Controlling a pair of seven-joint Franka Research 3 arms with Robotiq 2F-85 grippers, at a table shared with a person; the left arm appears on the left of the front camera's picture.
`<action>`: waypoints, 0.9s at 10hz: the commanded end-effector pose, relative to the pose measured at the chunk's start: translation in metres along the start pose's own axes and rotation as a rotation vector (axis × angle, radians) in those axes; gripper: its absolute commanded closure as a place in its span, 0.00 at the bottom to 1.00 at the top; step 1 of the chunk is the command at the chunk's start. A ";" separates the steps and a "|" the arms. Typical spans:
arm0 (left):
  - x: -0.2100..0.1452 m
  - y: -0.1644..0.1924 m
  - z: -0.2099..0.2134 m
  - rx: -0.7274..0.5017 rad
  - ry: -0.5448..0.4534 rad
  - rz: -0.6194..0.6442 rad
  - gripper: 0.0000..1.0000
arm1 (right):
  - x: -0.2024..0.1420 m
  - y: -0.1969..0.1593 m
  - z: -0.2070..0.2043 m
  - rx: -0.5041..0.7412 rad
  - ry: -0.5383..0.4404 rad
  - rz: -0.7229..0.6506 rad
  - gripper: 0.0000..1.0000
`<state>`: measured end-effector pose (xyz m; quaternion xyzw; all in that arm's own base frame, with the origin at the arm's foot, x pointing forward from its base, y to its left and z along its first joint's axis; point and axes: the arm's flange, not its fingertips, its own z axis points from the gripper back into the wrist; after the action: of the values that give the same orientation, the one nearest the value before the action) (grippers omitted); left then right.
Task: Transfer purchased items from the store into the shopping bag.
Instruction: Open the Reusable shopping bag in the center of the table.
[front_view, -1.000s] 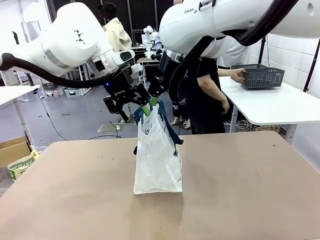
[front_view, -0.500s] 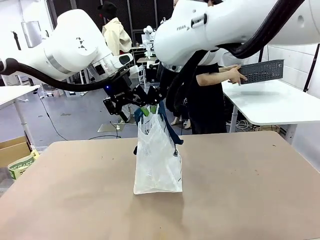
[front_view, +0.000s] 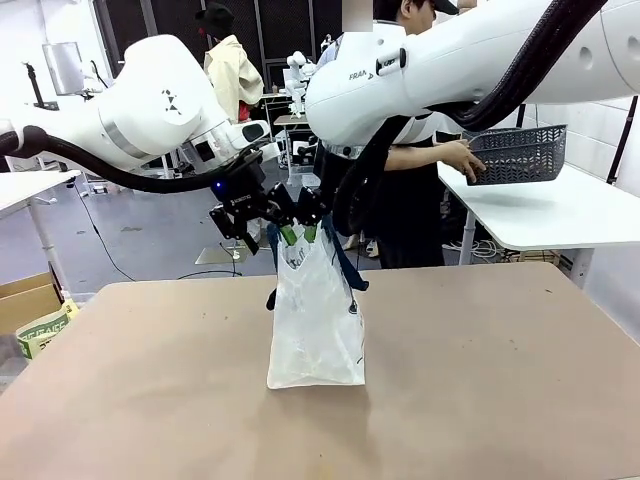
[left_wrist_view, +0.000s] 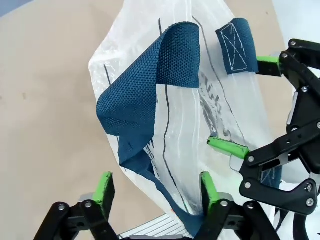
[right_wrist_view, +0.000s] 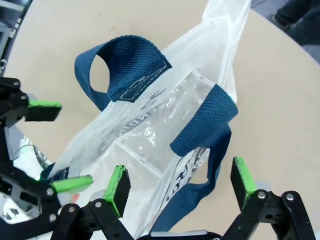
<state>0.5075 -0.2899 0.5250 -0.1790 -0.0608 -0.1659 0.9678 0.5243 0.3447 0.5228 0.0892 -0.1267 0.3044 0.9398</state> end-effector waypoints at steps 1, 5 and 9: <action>-0.001 0.000 -0.004 0.039 -0.029 0.013 0.48 | -0.012 0.001 -0.004 0.021 -0.050 0.074 0.19; -0.004 0.002 -0.001 0.034 -0.034 0.012 1.00 | -0.021 -0.001 -0.001 0.024 -0.033 0.078 0.95; -0.028 0.019 0.012 0.020 -0.047 -0.019 1.00 | -0.050 -0.023 0.021 -0.026 -0.075 0.066 1.00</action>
<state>0.4989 -0.2759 0.5288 -0.1665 -0.0755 -0.1641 0.9694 0.5066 0.3132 0.5308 0.0763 -0.1496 0.3249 0.9307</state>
